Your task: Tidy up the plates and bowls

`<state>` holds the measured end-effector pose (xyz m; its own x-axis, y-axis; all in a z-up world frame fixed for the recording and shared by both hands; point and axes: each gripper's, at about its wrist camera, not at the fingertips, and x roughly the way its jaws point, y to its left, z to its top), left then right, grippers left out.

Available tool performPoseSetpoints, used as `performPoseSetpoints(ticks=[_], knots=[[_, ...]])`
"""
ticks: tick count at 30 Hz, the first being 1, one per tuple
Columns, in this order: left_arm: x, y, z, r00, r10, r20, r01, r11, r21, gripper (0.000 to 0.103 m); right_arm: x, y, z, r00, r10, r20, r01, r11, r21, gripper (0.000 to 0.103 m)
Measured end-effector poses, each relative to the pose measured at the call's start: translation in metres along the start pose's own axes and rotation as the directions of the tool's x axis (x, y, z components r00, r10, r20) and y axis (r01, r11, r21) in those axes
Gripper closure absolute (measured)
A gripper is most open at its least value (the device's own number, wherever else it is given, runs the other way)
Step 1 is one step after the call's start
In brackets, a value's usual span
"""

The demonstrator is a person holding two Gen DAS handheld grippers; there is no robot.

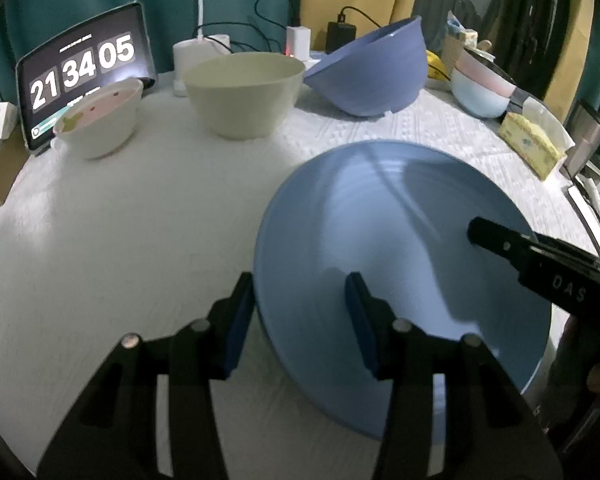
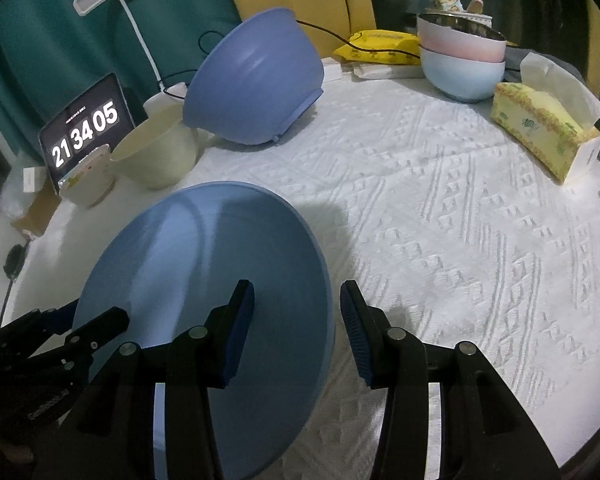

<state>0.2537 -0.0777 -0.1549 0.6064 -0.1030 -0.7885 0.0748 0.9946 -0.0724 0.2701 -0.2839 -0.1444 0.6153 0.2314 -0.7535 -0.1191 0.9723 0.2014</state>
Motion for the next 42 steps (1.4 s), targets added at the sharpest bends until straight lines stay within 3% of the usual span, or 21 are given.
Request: performPoseSetpoints(ticks=[7,26,42], knots=[[0.0,0.002,-0.001,1.0,-0.011,0.006,0.011,1.0,-0.015,0.056,0.001,0.001,-0.001,0.999,0.035,-0.007,-0.035,0.999,0.004,0.056],[-0.004,0.008,-0.005,0.999,-0.028,0.015,0.029,0.999,-0.022,0.062,-0.005,0.011,-0.002,1.0,-0.004,0.012,0.005,1.0,-0.007,0.057],[-0.02,0.052,-0.012,0.999,-0.013,0.045,0.017,0.995,-0.098,0.062,-0.003,0.056,0.005,1.0,0.008,0.009,-0.007,0.997,-0.071,0.057]])
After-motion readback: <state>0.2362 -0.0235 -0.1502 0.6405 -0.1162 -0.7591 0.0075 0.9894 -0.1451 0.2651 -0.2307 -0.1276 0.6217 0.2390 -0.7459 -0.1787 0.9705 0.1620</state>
